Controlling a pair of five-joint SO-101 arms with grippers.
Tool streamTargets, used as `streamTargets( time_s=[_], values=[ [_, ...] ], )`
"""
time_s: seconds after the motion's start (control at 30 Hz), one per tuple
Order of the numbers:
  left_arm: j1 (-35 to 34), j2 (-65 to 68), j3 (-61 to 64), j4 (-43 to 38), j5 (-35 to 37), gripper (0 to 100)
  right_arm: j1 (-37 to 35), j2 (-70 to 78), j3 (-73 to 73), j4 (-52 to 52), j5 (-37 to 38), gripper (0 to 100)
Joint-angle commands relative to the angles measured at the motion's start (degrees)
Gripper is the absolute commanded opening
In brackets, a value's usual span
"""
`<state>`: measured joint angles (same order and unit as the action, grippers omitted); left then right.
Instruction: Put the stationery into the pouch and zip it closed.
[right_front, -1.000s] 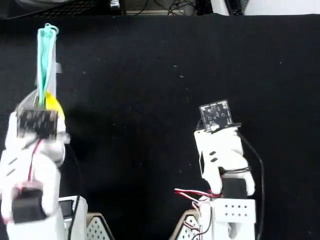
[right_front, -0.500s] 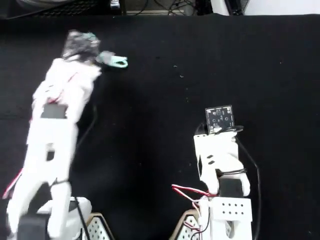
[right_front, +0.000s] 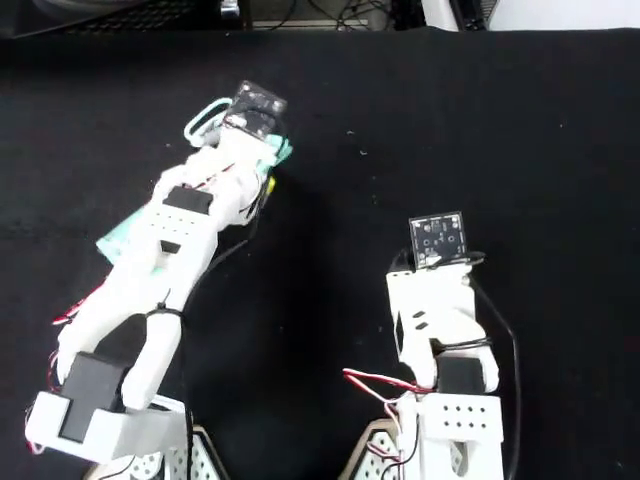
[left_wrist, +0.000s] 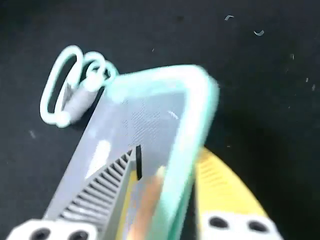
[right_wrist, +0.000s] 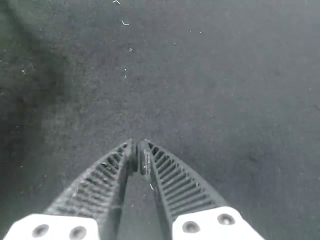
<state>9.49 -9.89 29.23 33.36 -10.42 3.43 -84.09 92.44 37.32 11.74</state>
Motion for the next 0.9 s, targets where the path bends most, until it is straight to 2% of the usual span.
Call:
streamTargets(
  time_s=[0.0,0.13,0.23,0.33,0.4,0.5,0.57,0.63,0.87],
  values=[
    [2.86,-8.26,-6.90,7.47,5.36,23,0.53,-0.84,-0.22,-1.14,-0.09,1.2],
    [5.49,-16.00,-8.92,15.30,4.66,22,0.18,-0.84,0.66,-2.11,-0.09,1.2],
    [5.05,-21.89,-7.96,20.31,4.48,22,0.18,-0.84,2.24,-4.48,-0.09,1.2],
    [1.98,-27.87,-4.09,24.35,4.22,22,0.18,-0.84,3.12,-6.42,-0.09,1.2],
    [-1.71,-31.74,0.84,25.49,4.22,17,0.18,-0.84,3.47,-6.86,-0.09,1.2],
    [-8.57,-36.48,10.42,25.14,2.99,2,0.09,-0.84,3.56,-6.86,-0.18,1.2],
    [-11.91,-39.82,17.36,24.97,0.18,5,-0.44,-0.84,3.47,-6.86,-0.26,1.2],
    [-15.96,-43.25,23.25,23.38,-0.79,5,-2.81,-0.84,3.65,-6.59,-0.53,1.2],
    [-28.62,-53.98,42.51,11.43,-1.05,5,-11.69,-0.75,4.70,-4.84,-0.53,1.2]
  ],
)
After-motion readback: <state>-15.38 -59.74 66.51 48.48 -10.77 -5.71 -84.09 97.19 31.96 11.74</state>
